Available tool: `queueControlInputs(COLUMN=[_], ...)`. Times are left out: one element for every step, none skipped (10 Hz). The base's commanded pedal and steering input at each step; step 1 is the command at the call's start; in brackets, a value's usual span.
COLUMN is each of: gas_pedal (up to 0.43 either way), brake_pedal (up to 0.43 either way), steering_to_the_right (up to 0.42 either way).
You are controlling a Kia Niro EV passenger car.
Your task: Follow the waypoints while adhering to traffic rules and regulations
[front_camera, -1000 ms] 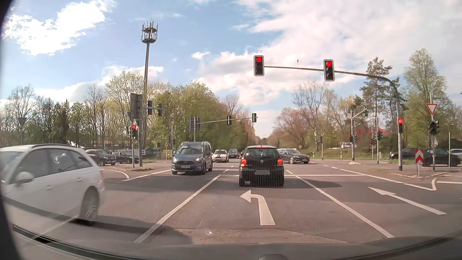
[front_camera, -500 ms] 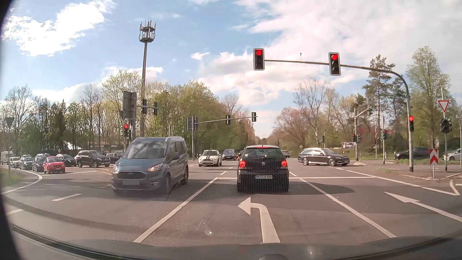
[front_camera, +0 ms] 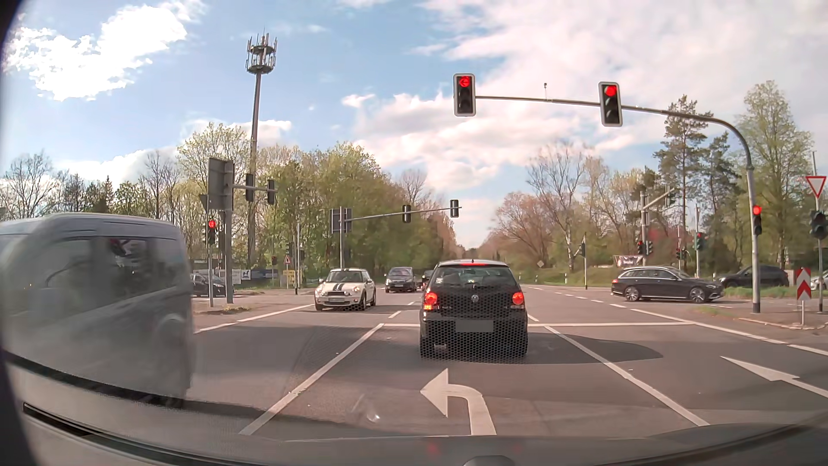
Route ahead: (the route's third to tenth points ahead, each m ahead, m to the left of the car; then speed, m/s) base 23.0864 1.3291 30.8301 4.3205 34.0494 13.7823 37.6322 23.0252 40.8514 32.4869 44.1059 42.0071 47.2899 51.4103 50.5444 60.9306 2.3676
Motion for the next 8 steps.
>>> queueControlInputs(gas_pedal=[0.000,0.000,0.000,0.000,0.000,0.000,0.000,0.000], brake_pedal=[0.152,0.152,0.152,0.152,0.152,0.152,0.152,0.152], steering_to_the_right=[0.008,0.008,0.008,0.008,0.008,0.008,0.008,0.008])
